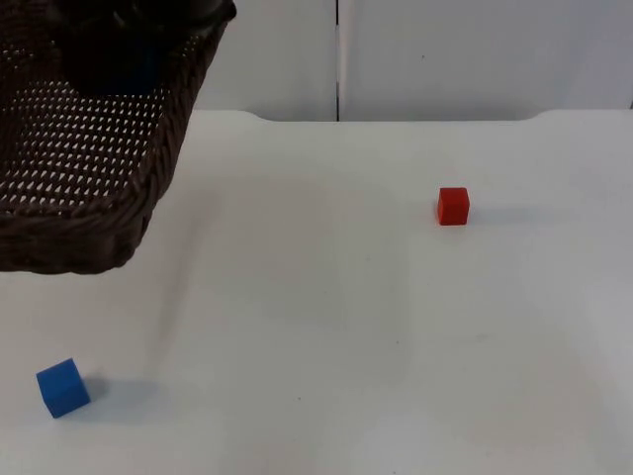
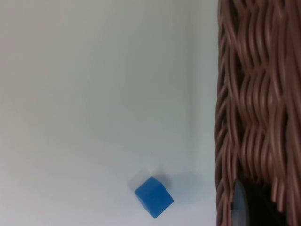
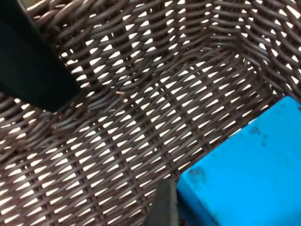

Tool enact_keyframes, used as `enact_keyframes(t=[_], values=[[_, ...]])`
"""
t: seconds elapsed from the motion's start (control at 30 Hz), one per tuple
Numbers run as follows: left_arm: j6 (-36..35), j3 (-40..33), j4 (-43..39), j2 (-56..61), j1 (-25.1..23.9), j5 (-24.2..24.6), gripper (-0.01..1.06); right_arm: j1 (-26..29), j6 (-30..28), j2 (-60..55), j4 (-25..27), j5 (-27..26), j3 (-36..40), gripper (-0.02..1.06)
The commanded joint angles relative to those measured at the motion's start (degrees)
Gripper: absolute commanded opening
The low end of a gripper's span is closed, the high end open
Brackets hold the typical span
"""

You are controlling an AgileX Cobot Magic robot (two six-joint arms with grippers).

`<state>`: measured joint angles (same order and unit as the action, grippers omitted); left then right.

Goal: Pick up the basket with the left hand and place the largest block into the basket with the right hand.

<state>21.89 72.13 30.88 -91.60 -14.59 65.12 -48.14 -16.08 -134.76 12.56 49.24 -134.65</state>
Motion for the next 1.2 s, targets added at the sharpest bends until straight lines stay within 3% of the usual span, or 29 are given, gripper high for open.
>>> enact_keyframes(t=[0.0, 0.07, 0.1, 0.17, 0.2, 0.47, 0.87, 1.17], values=[[-0.3, 0.1, 1.3, 0.7, -0.2, 0.0, 0.00, -0.3, -0.4, 0.3, 0.0, -1.0, -0.4, 0.47], [-0.3, 0.1, 1.3, 0.7, -0.2, 0.0, 0.00, -0.3, -0.4, 1.1, -0.2, -1.2, -0.4, 0.75], [-0.3, 0.1, 1.3, 0.7, -0.2, 0.0, 0.00, -0.3, -0.4, 1.1, -0.2, -1.2, -0.4, 0.75], [-0.3, 0.1, 1.3, 0.7, -0.2, 0.0, 0.00, -0.3, -0.7, 2.2, -1.1, -1.2, -0.4, 0.99], [-0.3, 0.1, 1.3, 0.7, -0.2, 0.0, 0.00, -0.3, -1.4, 2.7, -1.4, -1.1, -0.4, 1.05], [-0.3, 0.1, 1.5, 0.7, -0.2, -0.2, 0.00, 1.4, 1.3, 7.7, -2.0, 0.4, -0.4, 1.05], [-0.3, 0.1, 1.7, 0.7, 0.0, -0.4, 0.00, 8.0, 3.6, 13.9, -1.6, 10.9, -0.1, 1.05], [-0.4, 0.1, 1.6, 0.7, 6.9, -3.7, 0.00, 9.6, 3.6, 18.2, -0.9, 12.6, -0.1, 1.05]])
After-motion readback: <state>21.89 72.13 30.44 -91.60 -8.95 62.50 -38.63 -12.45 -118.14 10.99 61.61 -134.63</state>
